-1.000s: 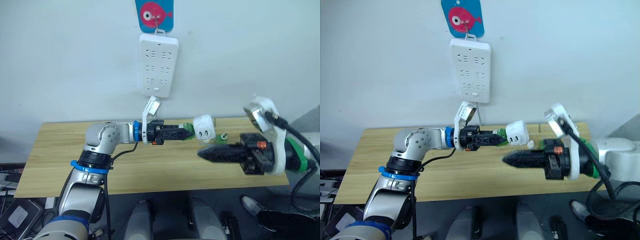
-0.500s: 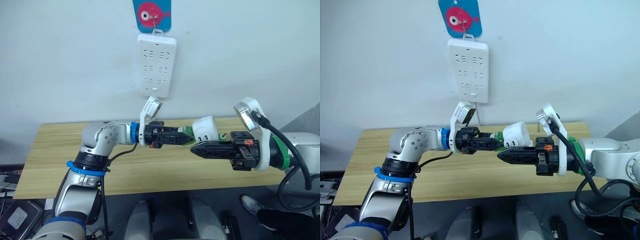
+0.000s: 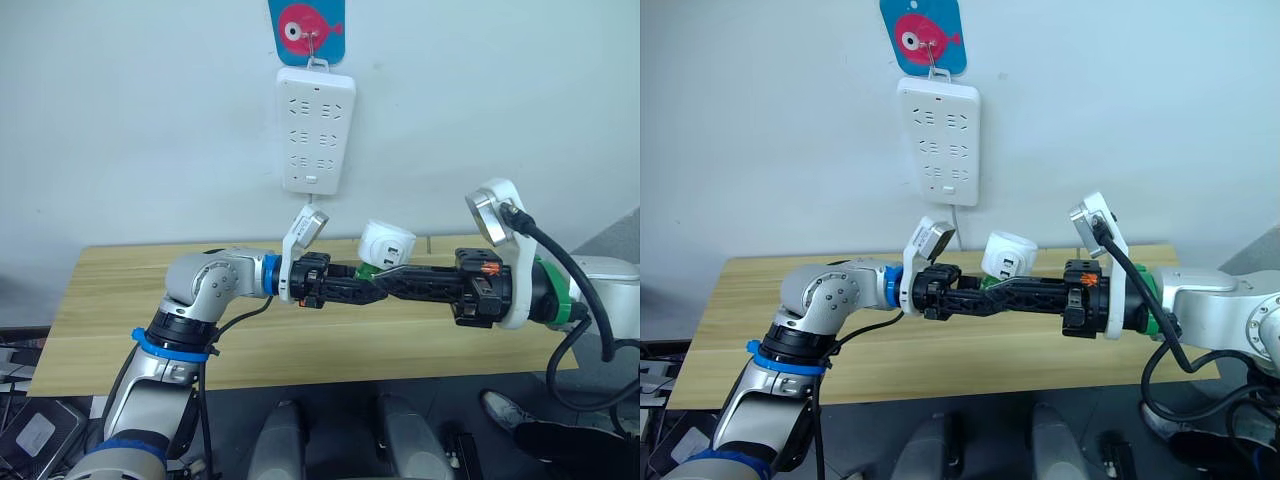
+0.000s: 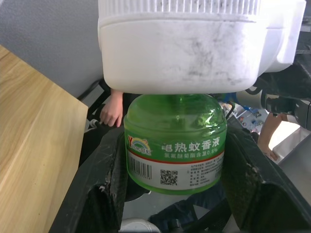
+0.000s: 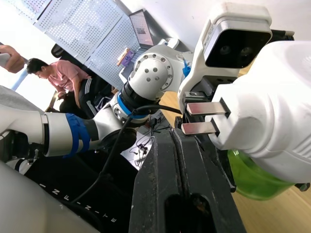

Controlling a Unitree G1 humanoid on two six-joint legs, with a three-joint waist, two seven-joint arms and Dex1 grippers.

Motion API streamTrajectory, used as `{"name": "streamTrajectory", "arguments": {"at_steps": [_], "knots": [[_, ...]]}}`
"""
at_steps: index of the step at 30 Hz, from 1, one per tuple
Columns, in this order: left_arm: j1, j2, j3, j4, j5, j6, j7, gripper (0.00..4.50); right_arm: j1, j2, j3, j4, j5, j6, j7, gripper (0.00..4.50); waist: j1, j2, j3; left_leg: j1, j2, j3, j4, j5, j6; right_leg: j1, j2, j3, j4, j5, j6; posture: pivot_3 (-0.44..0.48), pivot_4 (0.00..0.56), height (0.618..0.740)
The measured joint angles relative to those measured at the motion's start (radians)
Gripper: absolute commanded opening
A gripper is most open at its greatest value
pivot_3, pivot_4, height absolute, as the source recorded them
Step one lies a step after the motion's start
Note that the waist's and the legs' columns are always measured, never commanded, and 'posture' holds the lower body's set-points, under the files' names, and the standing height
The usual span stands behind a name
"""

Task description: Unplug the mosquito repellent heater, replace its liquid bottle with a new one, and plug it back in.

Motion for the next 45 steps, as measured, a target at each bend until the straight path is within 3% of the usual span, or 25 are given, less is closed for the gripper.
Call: {"name": "streamTrajectory", "arguments": {"at_steps": [7, 9, 11, 15, 18, 21, 26, 30, 41, 45], "knots": [[-0.006, -0.009, -0.008, 0.037, 0.063, -0.081, 0.004, 2.49, 0.153, -0.120, -0.090, -0.027, -0.055, 0.053, 0.097, 0.00, 0.001, 0.000, 0.000, 0.000, 0.000, 0.000, 0.000, 0.000, 0.000, 0.000, 0.000, 0.000, 0.000, 0.000, 0.000, -0.172, 0.273, 0.740], [-0.006, 0.008, -0.025, 0.043, 0.103, -0.141, -0.027, 2.49, 0.203, -0.140, -0.131, -0.026, -0.114, 0.063, 0.133, 0.36, 0.001, 0.000, 0.000, 0.000, 0.000, 0.001, 0.000, 0.000, 0.000, 0.000, 0.000, 0.000, 0.000, 0.000, 0.000, -0.171, 0.274, 0.740], [-0.006, 0.033, -0.052, 0.047, 0.142, -0.196, -0.073, 2.49, 0.240, -0.149, -0.163, -0.024, -0.222, 0.058, 0.176, 0.93, 0.001, 0.000, 0.000, 0.000, 0.000, 0.002, 0.000, 0.000, 0.000, 0.000, 0.001, 0.000, 0.000, 0.000, 0.000, -0.170, 0.275, 0.740], [-0.004, 0.104, -0.125, 0.053, 0.192, -0.258, -0.208, 2.49, 0.352, -0.243, -0.163, -0.034, -0.706, -0.113, 0.448, 2.35, 0.001, 0.000, 0.000, 0.000, 0.000, 0.003, -0.001, 0.000, 0.000, -0.002, 0.001, 0.001, 0.000, 0.000, 0.000, -0.174, 0.276, 0.740], [-0.013, 0.148, -0.173, 0.071, 0.220, -0.283, -0.311, 2.49, 0.404, -0.273, -0.119, -0.023, -1.067, -0.391, 0.672, 3.48, 0.000, 0.000, 0.000, 0.000, -0.001, 0.004, -0.001, 0.000, 0.000, -0.002, 0.002, 0.001, 0.000, -0.001, 0.001, -0.176, 0.276, 0.740], [-0.034, 0.182, -0.234, 0.089, 0.247, -0.313, -0.384, 2.49, 0.386, -0.242, -0.058, 0.016, -1.317, -0.664, 0.825, 4.47, -0.001, 0.000, 0.000, 0.000, 0.000, 0.005, -0.001, 0.000, 0.000, -0.002, 0.003, 0.001, 0.000, -0.001, 0.000, -0.181, 0.275, 0.740], [-0.098, 0.247, -0.403, 0.127, 0.238, -0.422, -0.410, 2.49, 0.211, -0.102, 0.075, 0.099, -1.544, -0.987, 1.000, 4.47, -0.006, 0.001, 0.001, 0.000, 0.000, 0.004, 0.000, 0.000, 0.000, -0.002, 0.002, 0.002, 0.001, 0.000, 0.000, -0.190, 0.273, 0.740], [-0.174, 0.262, -0.531, 0.163, 0.200, -0.484, -0.415, 2.49, 0.088, -0.020, 0.184, 0.137, -1.641, -1.127, 1.113, 4.47, -0.005, 0.001, 0.001, 0.000, 0.000, 0.003, 0.000, 0.000, 0.000, -0.002, 0.002, 0.002, 0.001, 0.000, 0.000, -0.195, 0.275, 0.740], [-0.262, 0.277, -0.679, 0.239, 0.133, -0.552, -0.415, 2.49, -0.056, 0.115, 0.291, 0.192, -1.716, -1.180, 1.226, 4.47, -0.005, 0.001, 0.002, 0.000, 0.000, 0.001, 0.004, 0.000, 0.000, -0.002, 0.001, 0.001, 0.003, 0.000, 0.000, -0.186, 0.279, 0.740], [-0.265, 0.285, -0.681, 0.239, 0.110, -0.550, -0.415, 2.49, -0.085, 0.126, 0.290, 0.216, -1.726, -1.180, 1.240, 4.47, -0.004, 0.002, 0.002, 0.000, 0.000, 0.001, 0.004, 0.000, 0.000, -0.001, 0.001, 0.001, 0.003, 0.000, -0.001, -0.183, 0.278, 0.740]]}}
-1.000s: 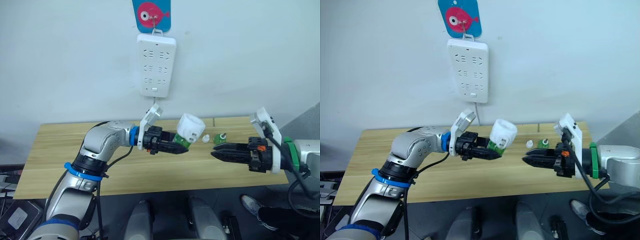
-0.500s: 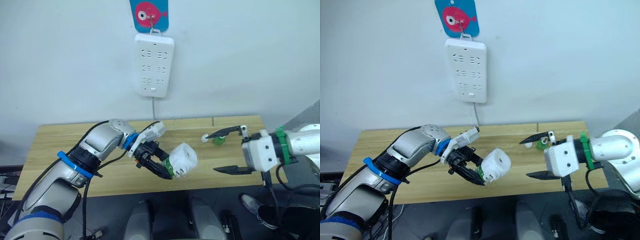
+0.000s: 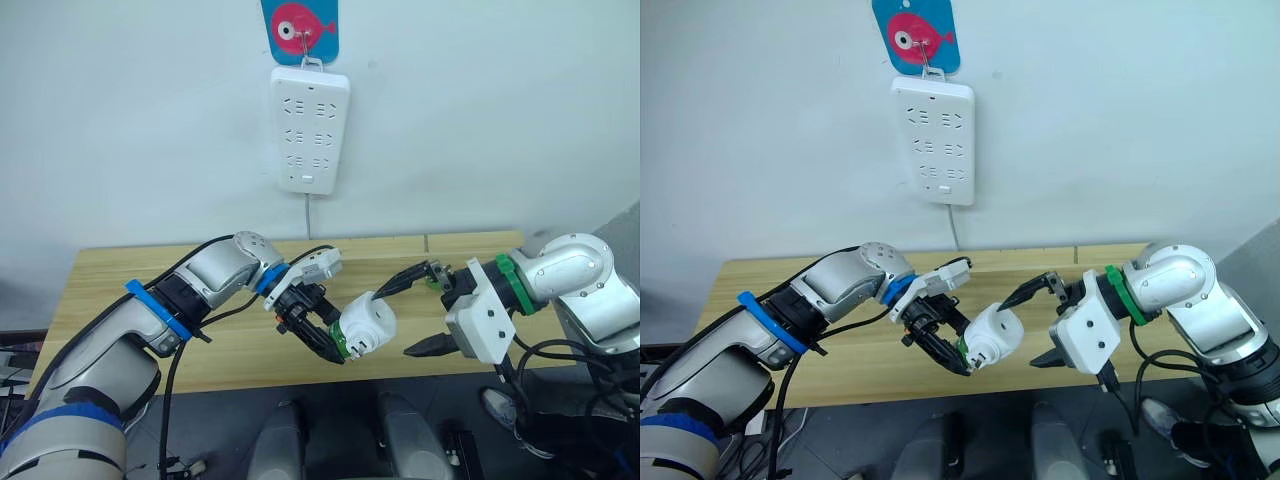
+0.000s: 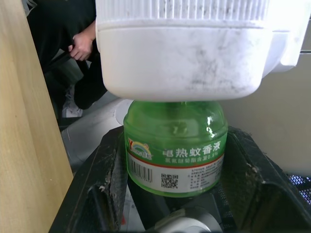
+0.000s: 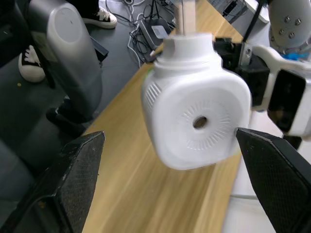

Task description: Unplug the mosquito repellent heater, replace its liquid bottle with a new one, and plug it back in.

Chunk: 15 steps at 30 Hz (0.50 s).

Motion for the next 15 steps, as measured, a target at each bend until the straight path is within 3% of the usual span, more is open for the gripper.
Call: {"name": "streamTrajectory", "arguments": {"at_steps": [15], "knots": [[-0.028, 0.014, -0.062, -0.009, -0.036, -0.013, 0.000, 2.49, -0.031, 0.037, 0.003, -0.029, 0.000, 0.043, 0.005, 4.47, 0.001, 0.000, 0.000, 0.000, 0.000, -0.001, 0.004, 0.000, 0.000, 0.001, 0.000, -0.001, 0.001, 0.000, 0.000, -0.191, 0.263, 0.740]]}}
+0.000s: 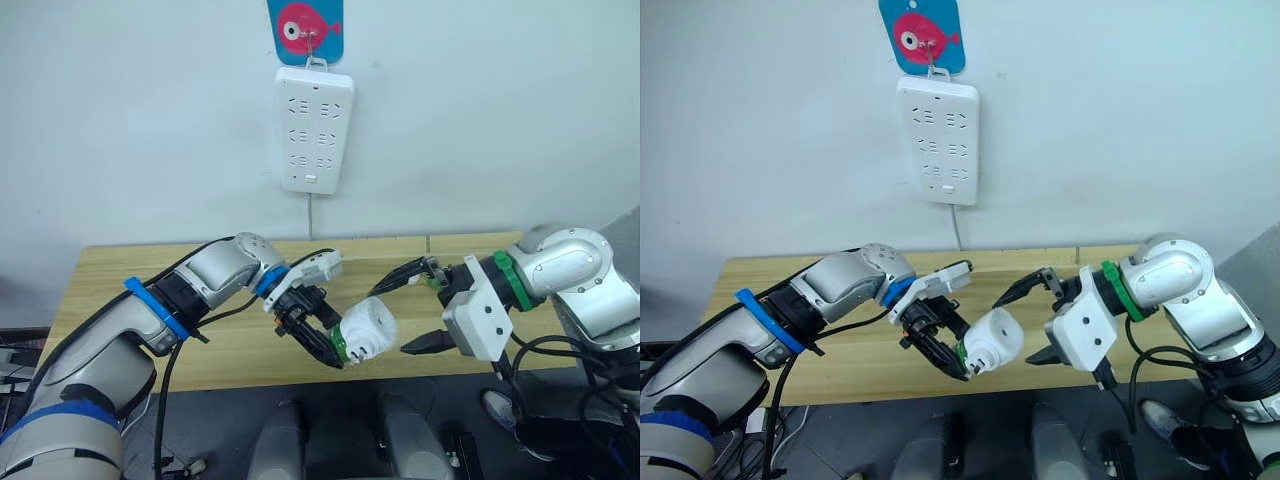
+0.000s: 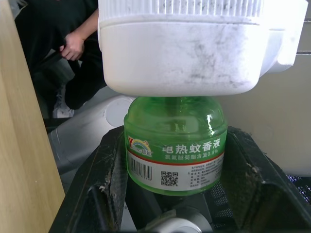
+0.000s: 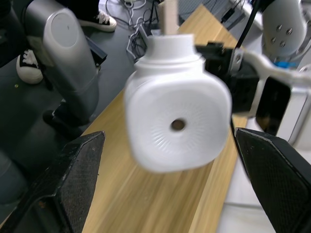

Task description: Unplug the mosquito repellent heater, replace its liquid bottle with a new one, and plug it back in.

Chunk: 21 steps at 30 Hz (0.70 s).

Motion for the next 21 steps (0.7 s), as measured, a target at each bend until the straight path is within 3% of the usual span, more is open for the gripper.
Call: {"name": "streamTrajectory", "arguments": {"at_steps": [18, 21], "knots": [[-0.011, -0.047, -0.017, 0.014, -0.005, 0.004, 0.000, 2.49, 0.006, 0.015, 0.046, -0.052, -0.048, 0.039, 0.002, 4.47, -0.002, 0.000, 0.000, 0.000, 0.000, -0.001, 0.001, 0.000, 0.000, 0.000, 0.000, -0.001, 0.001, 0.000, 0.000, -0.201, 0.246, 0.740], [-0.011, -0.043, -0.017, 0.010, -0.009, 0.013, 0.000, 2.49, 0.007, 0.015, 0.053, -0.052, -0.055, 0.039, 0.002, 3.89, -0.002, 0.000, 0.000, 0.000, 0.000, -0.001, 0.001, 0.000, 0.000, 0.000, 0.000, -0.001, 0.001, 0.000, 0.000, -0.200, 0.251, 0.740]]}}
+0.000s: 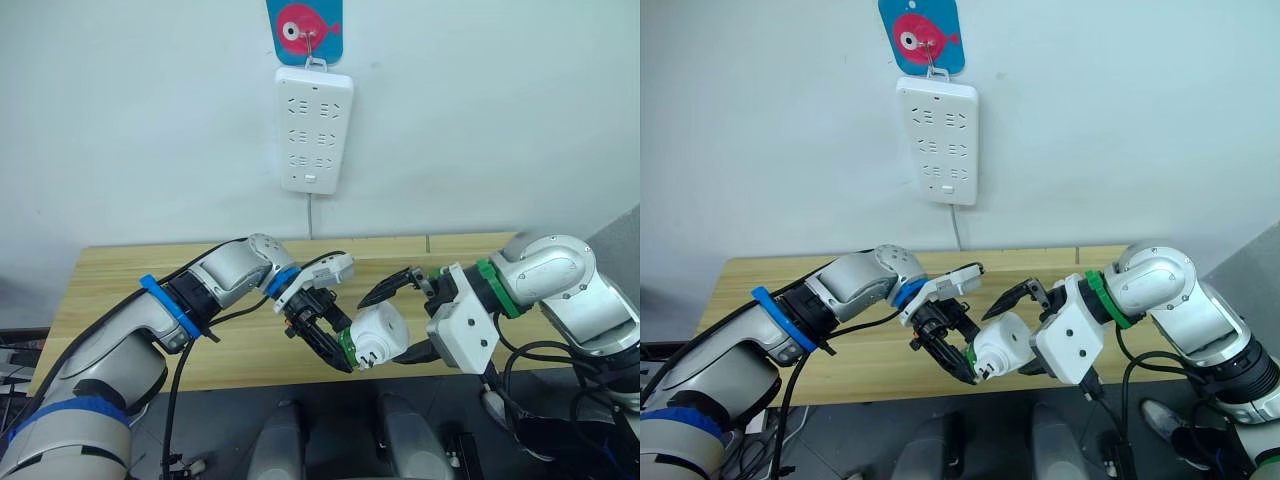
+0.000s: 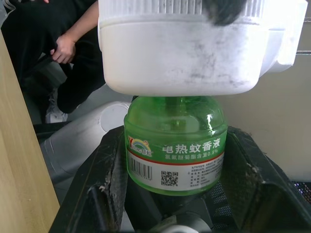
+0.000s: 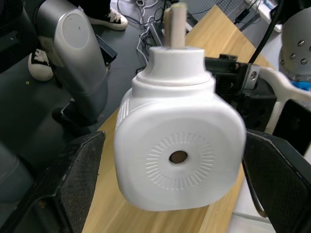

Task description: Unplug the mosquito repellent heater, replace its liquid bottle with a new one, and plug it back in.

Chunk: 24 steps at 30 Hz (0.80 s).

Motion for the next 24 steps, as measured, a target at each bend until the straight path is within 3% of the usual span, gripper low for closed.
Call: {"name": "streamTrajectory", "arguments": {"at_steps": [3, 8, 15, 19, 21, 24], "knots": [[0.001, 0.007, 0.000, -0.001, -0.001, 0.006, 0.001, 2.49, 0.001, -0.002, 0.001, 0.000, -0.001, -0.002, 0.005, 2.96, 0.000, 0.000, 0.000, 0.000, 0.000, 0.000, 0.000, 0.000, 0.000, 0.000, 0.000, 0.000, 0.000, 0.000, 0.000, -0.200, 0.254, 0.740], [0.001, 0.011, 0.000, -0.001, -0.001, 0.008, 0.001, 2.49, 0.000, 0.008, 0.002, 0.009, -0.012, -0.018, 0.003, 2.96, 0.000, 0.000, 0.000, 0.000, 0.000, 0.000, 0.000, 0.000, 0.000, 0.000, 0.000, 0.000, 0.000, 0.000, 0.000, -0.200, 0.259, 0.740], [0.001, -0.003, 0.038, -0.001, -0.046, 0.027, 0.000, 4.44, 0.020, 0.013, -0.010, 0.009, -0.026, -0.018, -0.013, 2.96, 0.002, 0.000, 0.000, 0.000, 0.000, 0.000, 0.001, 0.000, 0.000, 0.000, 0.000, 0.000, 0.001, 0.000, 0.000, -0.202, 0.266, 0.740], [-0.011, 0.003, 0.100, 0.019, -0.038, 0.006, 0.000, 4.50, 0.125, -0.042, -0.062, -0.006, -0.024, -0.005, -0.036, 2.96, 0.004, 0.000, 0.000, 0.000, -0.001, -0.001, 0.001, 0.000, 0.000, 0.000, 0.000, 0.000, 0.001, 0.000, 0.000, -0.191, 0.270, 0.740], [-0.014, 0.042, 0.133, 0.025, 0.030, -0.108, 0.000, 4.50, 0.225, -0.085, -0.122, -0.023, -0.021, 0.045, -0.072, 2.96, 0.003, 0.000, 0.000, 0.000, 0.000, 0.000, 0.001, 0.000, 0.000, 0.001, 0.000, 0.000, 0.000, 0.000, 0.000, -0.191, 0.270, 0.740], [-0.002, 0.050, 0.199, 0.041, 0.147, -0.246, 0.001, 4.50, 0.351, -0.097, -0.212, -0.066, 0.027, 0.283, -0.179, 2.96, 0.003, 0.000, 0.000, 0.000, 0.000, -0.001, 0.001, 0.000, 0.000, 0.001, 0.000, -0.001, 0.001, 0.000, 0.000, -0.185, 0.272, 0.740]]}}
